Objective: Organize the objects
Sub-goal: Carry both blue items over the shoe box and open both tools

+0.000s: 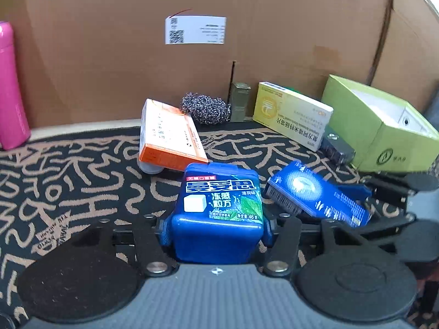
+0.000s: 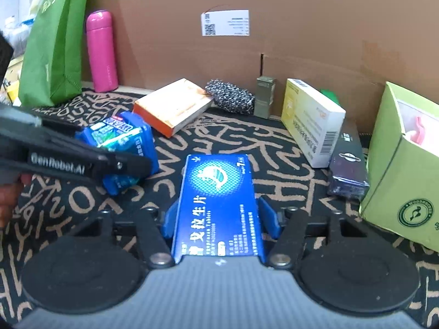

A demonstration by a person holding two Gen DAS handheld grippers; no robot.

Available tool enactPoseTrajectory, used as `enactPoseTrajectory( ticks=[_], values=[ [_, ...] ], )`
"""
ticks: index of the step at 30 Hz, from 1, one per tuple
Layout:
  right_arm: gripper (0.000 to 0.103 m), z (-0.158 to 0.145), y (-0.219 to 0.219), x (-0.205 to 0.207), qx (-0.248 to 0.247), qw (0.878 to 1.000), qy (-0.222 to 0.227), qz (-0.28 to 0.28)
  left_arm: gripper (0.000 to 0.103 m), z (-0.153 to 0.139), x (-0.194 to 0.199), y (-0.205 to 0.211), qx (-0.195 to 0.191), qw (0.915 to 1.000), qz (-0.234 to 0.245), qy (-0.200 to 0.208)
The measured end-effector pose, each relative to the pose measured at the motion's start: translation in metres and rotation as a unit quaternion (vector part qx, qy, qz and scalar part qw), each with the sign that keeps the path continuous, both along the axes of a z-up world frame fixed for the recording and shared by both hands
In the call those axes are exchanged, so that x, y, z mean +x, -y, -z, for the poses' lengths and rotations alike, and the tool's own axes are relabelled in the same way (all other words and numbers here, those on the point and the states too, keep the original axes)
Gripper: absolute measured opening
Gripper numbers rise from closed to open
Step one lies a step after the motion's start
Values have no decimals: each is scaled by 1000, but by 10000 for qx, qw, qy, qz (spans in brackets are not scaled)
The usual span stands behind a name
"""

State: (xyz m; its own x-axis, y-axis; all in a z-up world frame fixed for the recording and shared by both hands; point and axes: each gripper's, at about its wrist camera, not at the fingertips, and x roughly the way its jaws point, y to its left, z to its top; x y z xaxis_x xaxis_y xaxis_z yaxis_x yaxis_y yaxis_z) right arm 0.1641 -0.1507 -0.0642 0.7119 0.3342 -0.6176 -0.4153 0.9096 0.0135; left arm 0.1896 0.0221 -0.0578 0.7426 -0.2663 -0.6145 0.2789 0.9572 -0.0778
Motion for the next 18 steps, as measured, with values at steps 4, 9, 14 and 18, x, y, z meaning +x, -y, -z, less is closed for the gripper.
enactPoseTrajectory(
  ticks=[4,9,14,18],
  values=[
    [55,-1,-2,-3,-41,9999,101,-26,59,-4,-2,4,-44,9999,65,-140],
    [55,-12,4,-12,46,9990,433,41,59,-20,-10,16,-21,9999,110,84],
    [55,-32,25,-18,226,9948,918,382,59,-48,-12,37,-145,9991,212,345],
    [55,-50,55,-24,467,9861,1362,829,59,-69,-10,64,-234,9977,359,534]
  ],
)
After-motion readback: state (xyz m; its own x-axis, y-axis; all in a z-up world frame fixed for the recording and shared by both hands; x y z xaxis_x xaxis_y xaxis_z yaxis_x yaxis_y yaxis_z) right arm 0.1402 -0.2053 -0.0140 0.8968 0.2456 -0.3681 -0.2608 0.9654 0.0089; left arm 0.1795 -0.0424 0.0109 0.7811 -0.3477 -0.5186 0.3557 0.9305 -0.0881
